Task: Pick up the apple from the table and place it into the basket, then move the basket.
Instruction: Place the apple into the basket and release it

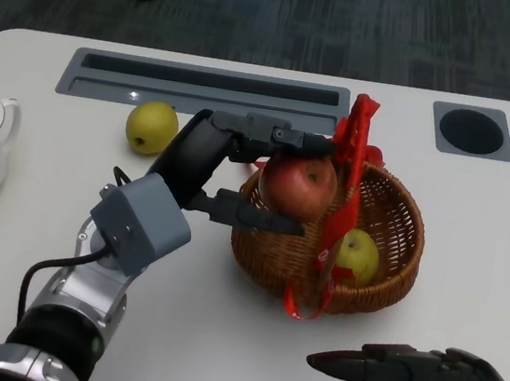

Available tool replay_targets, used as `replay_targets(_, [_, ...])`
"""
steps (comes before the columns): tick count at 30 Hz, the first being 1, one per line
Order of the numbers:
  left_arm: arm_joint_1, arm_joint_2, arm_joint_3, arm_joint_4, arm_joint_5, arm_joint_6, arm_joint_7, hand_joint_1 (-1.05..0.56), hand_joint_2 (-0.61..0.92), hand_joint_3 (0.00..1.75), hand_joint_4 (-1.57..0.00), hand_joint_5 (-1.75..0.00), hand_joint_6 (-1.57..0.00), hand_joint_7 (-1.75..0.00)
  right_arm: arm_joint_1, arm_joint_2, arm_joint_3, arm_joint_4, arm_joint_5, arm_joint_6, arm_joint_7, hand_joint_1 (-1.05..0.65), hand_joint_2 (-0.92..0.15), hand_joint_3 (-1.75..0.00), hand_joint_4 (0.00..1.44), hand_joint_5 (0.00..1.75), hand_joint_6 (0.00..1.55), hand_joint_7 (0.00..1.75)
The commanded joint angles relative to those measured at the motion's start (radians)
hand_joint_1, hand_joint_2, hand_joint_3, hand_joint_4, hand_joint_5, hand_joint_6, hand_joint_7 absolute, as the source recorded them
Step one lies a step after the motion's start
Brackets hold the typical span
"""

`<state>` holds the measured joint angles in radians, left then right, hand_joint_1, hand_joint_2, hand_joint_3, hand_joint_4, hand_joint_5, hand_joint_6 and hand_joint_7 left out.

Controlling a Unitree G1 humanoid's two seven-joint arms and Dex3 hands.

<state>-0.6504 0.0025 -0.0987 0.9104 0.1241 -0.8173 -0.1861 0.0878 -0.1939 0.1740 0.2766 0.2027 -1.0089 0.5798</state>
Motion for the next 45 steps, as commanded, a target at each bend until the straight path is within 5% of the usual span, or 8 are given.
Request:
replay_targets(1, [-0.036, 0.004, 0.003, 0.032, 0.019, -0.033, 0.039, -0.17, 0.77, 0.0, -1.24, 0.0, -1.11, 0.0, 0.01, -0.009, -0.007, -0.016, 0.001, -0.002, -0.013, -0.37, -0.83, 0.0, 0.86, 0.0, 0.79, 0.0])
replay_targets(3, [-0.037, 0.01, 0.0, 0.035, 0.033, -0.033, 0.044, -0.22, 0.75, 0.0, -1.1, 0.0, -0.98, 0.0, 0.011, -0.011, -0.009, -0.019, 0.001, -0.001, -0.015, -0.37, -0.83, 0.0, 0.86, 0.0, 0.79, 0.0])
replay_targets(10, [-0.031, 0.08, -0.056, -0.017, 0.143, -0.025, 0.048, -0.59, 0.73, 0.0, -0.27, 0.0, -0.28, 0.0, 0.008, -0.017, -0.008, -0.02, 0.008, 0.003, -0.012, -0.37, -0.83, 0.0, 0.87, 0.0, 0.8, 0.0])
replay_targets(16, [-0.02, 0.104, -0.07, -0.055, 0.122, -0.019, 0.005, -0.69, 0.72, 0.0, -0.01, 0.0, -0.03, 0.0, 0.009, -0.022, -0.008, -0.026, 0.016, 0.013, -0.01, -0.38, -0.83, 0.0, 0.87, 0.0, 0.8, 0.0])
replay_targets(27, [0.022, 0.128, -0.053, -0.171, 0.047, -0.026, -0.05, -0.66, 0.71, 0.01, -0.02, -0.01, -0.03, -0.01, 0.01, -0.027, -0.012, -0.032, 0.025, 0.006, -0.01, -0.36, -0.81, 0.0, 0.88, 0.0, 0.81, 0.0])
replay_targets(45, [0.411, 0.245, 0.017, -0.632, -0.187, 0.036, -0.171, -0.46, 0.71, 0.0, -0.5, -0.06, -0.49, -0.05, -0.039, -0.171, -0.126, -0.105, -0.02, -0.12, -0.036, -0.41, -0.8, -0.01, 0.77, 0.0, 0.72, 0.0])
